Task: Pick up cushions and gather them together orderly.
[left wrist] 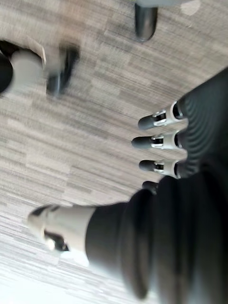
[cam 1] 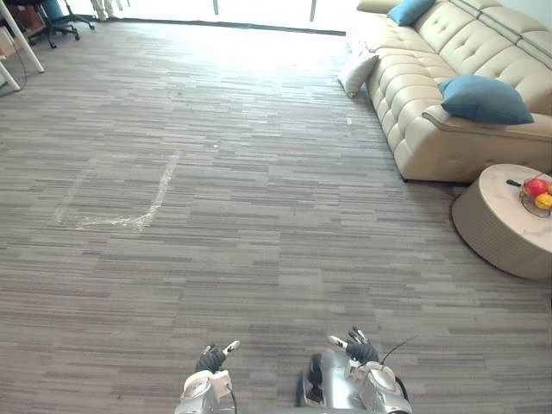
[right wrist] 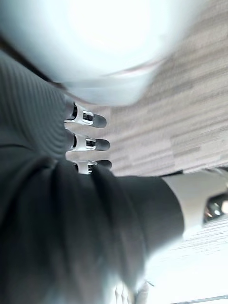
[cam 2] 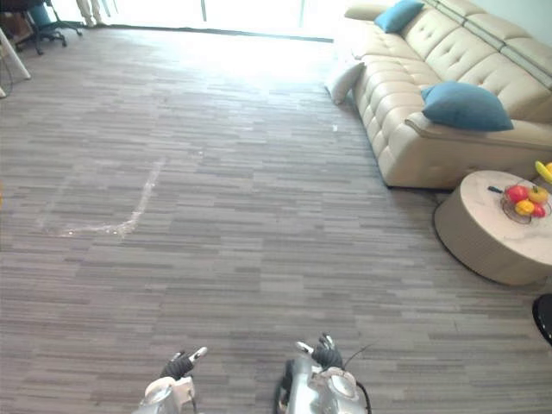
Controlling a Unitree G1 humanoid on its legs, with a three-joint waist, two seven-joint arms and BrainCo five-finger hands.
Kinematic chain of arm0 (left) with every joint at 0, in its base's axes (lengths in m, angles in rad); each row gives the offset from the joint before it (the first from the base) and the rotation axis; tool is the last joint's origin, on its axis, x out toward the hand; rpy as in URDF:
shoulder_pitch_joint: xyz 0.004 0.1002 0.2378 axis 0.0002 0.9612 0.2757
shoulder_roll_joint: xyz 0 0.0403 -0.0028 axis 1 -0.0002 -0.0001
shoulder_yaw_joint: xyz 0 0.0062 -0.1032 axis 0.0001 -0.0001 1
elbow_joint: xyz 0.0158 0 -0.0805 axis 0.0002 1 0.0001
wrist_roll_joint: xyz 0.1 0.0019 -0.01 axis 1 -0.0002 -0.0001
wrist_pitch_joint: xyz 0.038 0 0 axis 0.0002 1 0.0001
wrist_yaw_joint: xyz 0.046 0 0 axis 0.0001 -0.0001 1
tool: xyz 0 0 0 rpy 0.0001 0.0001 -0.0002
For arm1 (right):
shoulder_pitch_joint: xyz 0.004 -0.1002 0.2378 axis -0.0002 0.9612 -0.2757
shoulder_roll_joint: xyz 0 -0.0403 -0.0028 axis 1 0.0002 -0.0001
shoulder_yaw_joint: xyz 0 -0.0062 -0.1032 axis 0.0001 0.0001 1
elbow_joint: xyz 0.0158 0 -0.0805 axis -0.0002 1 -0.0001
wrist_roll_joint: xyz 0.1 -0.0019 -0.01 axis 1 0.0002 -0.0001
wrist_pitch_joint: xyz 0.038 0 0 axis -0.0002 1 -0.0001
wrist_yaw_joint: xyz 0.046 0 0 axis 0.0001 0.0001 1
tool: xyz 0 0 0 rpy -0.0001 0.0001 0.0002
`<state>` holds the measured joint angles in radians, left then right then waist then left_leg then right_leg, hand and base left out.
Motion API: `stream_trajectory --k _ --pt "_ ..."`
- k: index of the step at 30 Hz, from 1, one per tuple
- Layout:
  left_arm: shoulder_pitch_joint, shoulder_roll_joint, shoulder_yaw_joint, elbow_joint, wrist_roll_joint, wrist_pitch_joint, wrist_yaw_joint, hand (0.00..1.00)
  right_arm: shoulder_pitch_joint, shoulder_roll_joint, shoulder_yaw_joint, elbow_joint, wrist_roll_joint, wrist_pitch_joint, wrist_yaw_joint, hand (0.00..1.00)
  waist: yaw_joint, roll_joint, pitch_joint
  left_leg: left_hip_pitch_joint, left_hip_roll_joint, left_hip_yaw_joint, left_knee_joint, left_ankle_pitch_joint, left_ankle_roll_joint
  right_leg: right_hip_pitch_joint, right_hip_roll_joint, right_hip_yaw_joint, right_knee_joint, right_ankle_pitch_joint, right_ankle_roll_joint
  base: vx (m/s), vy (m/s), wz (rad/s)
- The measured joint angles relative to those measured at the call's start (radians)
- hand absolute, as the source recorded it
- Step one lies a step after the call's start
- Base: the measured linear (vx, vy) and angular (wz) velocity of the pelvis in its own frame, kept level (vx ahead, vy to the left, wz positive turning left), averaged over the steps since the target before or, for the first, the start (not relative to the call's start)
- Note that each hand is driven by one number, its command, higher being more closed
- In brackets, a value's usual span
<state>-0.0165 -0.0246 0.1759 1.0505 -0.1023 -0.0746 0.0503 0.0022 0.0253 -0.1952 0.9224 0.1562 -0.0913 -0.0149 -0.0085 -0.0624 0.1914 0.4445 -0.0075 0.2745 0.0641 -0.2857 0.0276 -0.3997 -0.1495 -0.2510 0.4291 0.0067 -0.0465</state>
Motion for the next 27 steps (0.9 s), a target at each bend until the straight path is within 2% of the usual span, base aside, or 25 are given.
stream_trajectory --k 1,2,3,4,5,6,7,8,9,11,12,13,14,15,16,17,18,19,20,21,22,23,24,26,27 --pt "0.002 -0.022 0.005 0.002 0.013 0.000 -0.009 0.00 -0.006 -0.021 0.000 -0.005 -0.001 -0.002 0.005 0.00 -0.001 0.052 -0.006 0.014 0.032 -0.031 0.035 0.003 -0.004 -0.018 0.008 0.001 0.113 -0.077 -0.015 0.86 -0.239 0.11" --pt "0.006 -0.037 0.003 0.002 0.027 0.001 -0.013 0.00 -0.014 -0.038 -0.003 -0.005 -0.001 -0.002 0.004 0.00 -0.001 0.088 -0.010 0.007 0.061 -0.054 0.101 0.022 -0.035 -0.015 0.021 -0.008 0.171 -0.149 -0.025 0.70 -0.205 -0.06" --pt "0.008 -0.038 0.002 0.002 0.029 0.001 -0.013 0.00 -0.016 -0.041 -0.005 -0.006 -0.001 -0.001 0.004 0.00 -0.001 0.096 -0.011 -0.004 0.073 -0.065 0.140 0.031 -0.050 -0.009 0.028 -0.008 0.183 -0.166 -0.033 0.68 -0.227 -0.06" --pt "0.008 -0.038 0.005 0.000 0.033 0.002 -0.015 0.00 -0.023 -0.042 -0.008 -0.006 -0.001 0.001 0.004 0.00 -0.013 0.111 -0.006 -0.090 0.114 -0.116 0.362 0.077 -0.121 0.032 0.046 -0.025 0.193 -0.219 -0.039 0.78 -0.261 0.05" --pt "0.004 -0.032 0.014 -0.004 0.032 0.002 -0.014 0.00 -0.024 -0.040 -0.006 -0.005 0.002 0.004 0.003 0.00 -0.013 0.121 0.002 -0.229 0.159 -0.182 0.664 0.175 -0.238 0.097 0.074 -0.030 0.160 -0.248 -0.046 0.76 -0.243 -0.02" --pt "0.006 -0.033 0.028 -0.014 0.031 0.002 -0.015 0.00 -0.025 -0.035 0.001 0.000 0.004 0.008 0.000 0.00 -0.007 0.123 0.008 -0.299 0.186 -0.175 0.819 0.172 -0.237 0.146 0.101 -0.022 0.129 -0.262 -0.054 0.61 -0.174 -0.14" --pt "0.006 -0.033 0.042 -0.025 0.031 0.001 -0.015 0.00 -0.027 -0.030 0.009 0.003 0.004 0.010 -0.002 0.00 -0.005 0.123 0.017 -0.345 0.201 -0.166 0.903 0.164 -0.227 0.188 0.122 -0.013 0.101 -0.266 -0.057 0.58 -0.110 -0.53" --pt "0.007 -0.024 0.054 -0.064 0.032 -0.002 -0.012 0.00 -0.035 -0.004 0.041 0.018 0.004 0.014 -0.003 0.00 0.017 0.102 0.033 -0.452 0.228 -0.112 1.000 0.093 -0.164 0.325 0.145 0.007 0.003 -0.277 -0.072 0.56 -0.096 -0.52" --pt "0.009 -0.023 0.055 -0.069 0.031 -0.002 -0.011 0.00 -0.033 0.004 0.044 0.021 0.005 0.015 -0.004 0.00 0.021 0.093 0.034 -0.478 0.230 -0.090 0.993 0.078 -0.152 0.351 0.148 0.020 -0.018 -0.279 -0.073 0.52 -0.071 -0.65" --pt "0.014 -0.021 0.073 -0.102 0.027 -0.009 -0.011 0.00 -0.031 0.026 0.043 0.044 0.010 0.022 -0.005 0.00 0.042 0.068 0.030 -0.596 0.229 0.010 0.813 0.028 -0.096 0.463 0.148 0.085 -0.125 -0.274 -0.045 0.51 0.016 -0.94" --pt "0.014 -0.032 0.089 -0.118 0.021 -0.011 -0.010 0.00 -0.030 0.028 0.041 0.043 0.010 0.024 -0.007 0.00 0.056 0.084 0.032 -0.652 0.222 0.030 0.658 0.024 -0.083 0.516 0.146 0.135 -0.159 -0.290 -0.029 0.54 0.064 -1.06" --pt "0.014 -0.036 0.094 -0.120 0.019 -0.012 -0.010 0.00 -0.030 0.028 0.041 0.044 0.009 0.024 -0.007 0.00 0.058 0.088 0.032 -0.669 0.216 0.024 0.601 0.028 -0.082 0.532 0.144 0.147 -0.167 -0.298 -0.022 0.70 0.209 -0.97" --pt "0.016 -0.038 0.102 -0.121 0.011 -0.017 -0.010 0.00 -0.026 0.030 0.043 0.045 0.009 0.024 -0.009 0.00 0.064 0.093 0.026 -0.695 0.190 0.004 0.425 0.060 -0.104 0.571 0.130 0.181 -0.182 -0.334 -0.002 0.62 0.252 -0.78" --pt "0.019 -0.035 0.099 -0.123 -0.008 -0.026 -0.008 0.00 -0.024 0.026 0.045 0.057 0.007 0.023 -0.008 0.00 0.068 0.090 0.020 -0.717 0.170 -0.021 0.309 0.143 -0.114 0.612 0.120 0.209 -0.201 -0.363 0.024 0.76 0.332 -0.76" --pt "0.022 -0.032 0.100 -0.124 -0.010 -0.027 -0.008 0.00 -0.024 0.022 0.047 0.065 0.006 0.024 -0.008 0.00 0.072 0.083 0.013 -0.717 0.160 -0.029 0.309 0.184 -0.110 0.624 0.111 0.220 -0.208 -0.372 0.034 0.71 0.332 -0.69" --pt "0.033 -0.014 0.102 -0.127 -0.009 -0.027 -0.007 0.00 -0.021 0.036 0.059 0.085 0.002 0.026 -0.008 0.00 0.077 0.049 -0.025 -0.717 0.115 -0.021 0.326 0.200 -0.069 0.647 0.064 0.255 -0.228 -0.383 0.053 0.78 0.323 -0.56" --pt "0.034 -0.002 0.111 -0.126 -0.008 -0.023 -0.003 0.00 -0.005 0.040 0.059 0.079 0.001 0.025 -0.006 0.00 0.069 0.016 -0.044 -0.721 0.103 0.013 0.374 0.158 -0.031 0.625 0.024 0.272 -0.187 -0.355 0.093 0.78 0.318 -0.50" --pt "0.033 0.001 0.113 -0.124 -0.007 -0.022 -0.002 0.00 -0.002 0.041 0.059 0.078 0.000 0.025 -0.005 0.00 0.072 0.010 -0.047 -0.715 0.098 0.024 0.382 0.147 -0.029 0.616 0.018 0.281 -0.157 -0.347 0.106 0.74 0.305 -0.39" --pt "0.027 0.010 0.113 -0.112 -0.008 -0.021 0.004 0.00 -0.003 0.046 0.061 0.078 0.000 0.026 -0.006 0.00 0.081 -0.009 -0.042 -0.669 0.073 0.050 0.382 0.128 -0.013 0.564 -0.010 0.302 0.005 -0.311 0.151 0.53 0.257 -0.31" --pt "0.026 0.013 0.110 -0.107 -0.008 -0.020 0.005 0.00 0.000 0.045 0.059 0.078 0.000 0.026 -0.006 0.00 0.081 -0.011 -0.040 -0.641 0.063 0.053 0.369 0.122 -0.005 0.523 -0.014 0.313 0.115 -0.276 0.168 0.63 0.274 -0.29" --pt "0.026 0.014 0.108 -0.096 -0.011 -0.011 0.006 0.00 0.015 0.036 0.056 0.075 -0.002 0.026 -0.006 0.00 0.066 -0.003 -0.035 -0.553 0.046 0.054 0.320 0.103 0.005 0.408 -0.017 0.327 0.383 -0.133 0.211 0.58 0.219 -0.14" --pt "0.025 0.014 0.092 -0.077 -0.015 -0.004 0.008 0.00 0.016 0.031 0.055 0.050 -0.003 0.019 -0.004 0.00 0.061 0.014 -0.025 -0.454 0.038 0.045 0.272 0.081 0.007 0.334 -0.011 0.304 0.575 -0.137 0.204 0.58 0.192 -0.07" --pt "0.022 0.013 0.080 -0.069 -0.015 -0.002 0.008 0.00 0.017 0.029 0.055 0.038 -0.003 0.019 -0.004 0.00 0.061 0.020 -0.021 -0.413 0.037 0.045 0.250 0.077 0.009 0.307 -0.009 0.287 0.621 -0.152 0.193 0.66 0.161 -0.03" --pt "0.009 -0.004 0.055 -0.055 -0.015 0.001 0.008 0.00 0.021 0.019 0.047 0.008 -0.003 0.018 -0.001 0.00 0.057 0.047 -0.020 -0.247 0.037 0.026 0.137 0.030 0.030 0.157 -0.004 0.155 0.659 -0.214 0.133 0.59 0.104 0.00" --pt "0.008 -0.006 0.050 -0.054 -0.013 0.001 0.007 0.00 0.021 0.018 0.041 -0.002 -0.003 0.018 0.000 0.00 0.056 0.052 -0.021 -0.229 0.039 0.009 0.118 0.008 0.020 0.123 -0.003 0.131 0.647 -0.226 0.127 0.46 0.040 0.06"
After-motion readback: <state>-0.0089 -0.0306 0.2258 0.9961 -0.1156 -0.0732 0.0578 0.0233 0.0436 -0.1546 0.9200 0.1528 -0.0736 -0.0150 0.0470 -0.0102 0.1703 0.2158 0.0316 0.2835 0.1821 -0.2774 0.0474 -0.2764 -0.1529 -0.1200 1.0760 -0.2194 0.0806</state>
